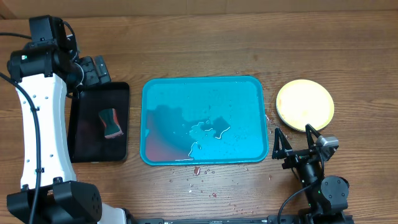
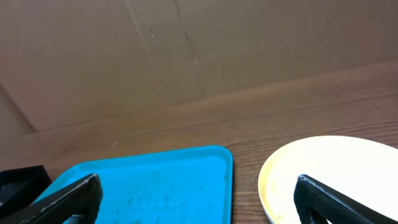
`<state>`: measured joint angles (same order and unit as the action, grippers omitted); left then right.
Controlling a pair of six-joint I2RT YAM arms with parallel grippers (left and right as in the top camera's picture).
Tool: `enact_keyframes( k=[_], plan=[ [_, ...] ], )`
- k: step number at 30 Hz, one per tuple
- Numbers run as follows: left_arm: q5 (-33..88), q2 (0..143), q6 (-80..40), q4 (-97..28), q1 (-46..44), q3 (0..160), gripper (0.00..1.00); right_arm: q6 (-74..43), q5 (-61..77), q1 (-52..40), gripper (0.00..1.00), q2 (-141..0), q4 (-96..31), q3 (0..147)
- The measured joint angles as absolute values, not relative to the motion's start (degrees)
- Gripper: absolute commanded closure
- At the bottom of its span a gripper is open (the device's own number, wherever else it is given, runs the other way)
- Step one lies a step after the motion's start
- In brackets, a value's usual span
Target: Clean dirty plates on tray and stack at the side
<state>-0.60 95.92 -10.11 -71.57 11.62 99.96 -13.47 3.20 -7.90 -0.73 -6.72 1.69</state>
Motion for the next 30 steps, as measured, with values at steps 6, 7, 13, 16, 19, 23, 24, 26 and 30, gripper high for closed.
enact_keyframes(
  k=[6,7,13,16,19,23,24,26,30],
  plan=[
    [-0.60,95.92,-10.11,-71.57,11.62,99.96,0.00,-13.47,3.20,-7.90,0.00,-0.73,-6.72,1.69],
    [-0.60,95.92,-10.13,-71.57,11.62,99.96,0.01,-13.47,3.18,-7.90,0.00,-0.73,-6.68,1.69],
    [-0.60,95.92,-10.13,-71.57,11.62,99.96,0.00,-13.50,3.20,-7.90,0.00,-0.73,-6.74,1.69],
    [-0.60,95.92,-10.11,-71.57,11.62,99.96,0.00,-13.50,3.18,-7.90,0.00,-0.73,-6.72,1.69],
    [-0.60,95.92,-10.13,-71.57,11.62,99.96,0.00,-13.47,3.20,-7.90,0.00,-0.73,-6.70,1.69],
    [-0.60,95.92,-10.13,-71.57,11.62,99.96,0.00,-13.47,3.20,-7.90,0.00,-0.73,-6.72,1.69],
    [-0.60,95.92,-10.13,-71.57,11.62,99.96,0.00,-13.47,3.20,-7.90,0.00,-0.73,-6.70,1.69],
    [-0.60,95.90,-10.13,-71.57,11.62,99.96,0.00,-13.47,3.20,-7.90,0.00,-0.73,-6.70,1.69],
    [-0.60,93.62,-10.11,-71.57,11.62,99.88,0.00,-13.47,3.22,-7.90,0.00,-0.73,-6.72,1.69]
  ],
)
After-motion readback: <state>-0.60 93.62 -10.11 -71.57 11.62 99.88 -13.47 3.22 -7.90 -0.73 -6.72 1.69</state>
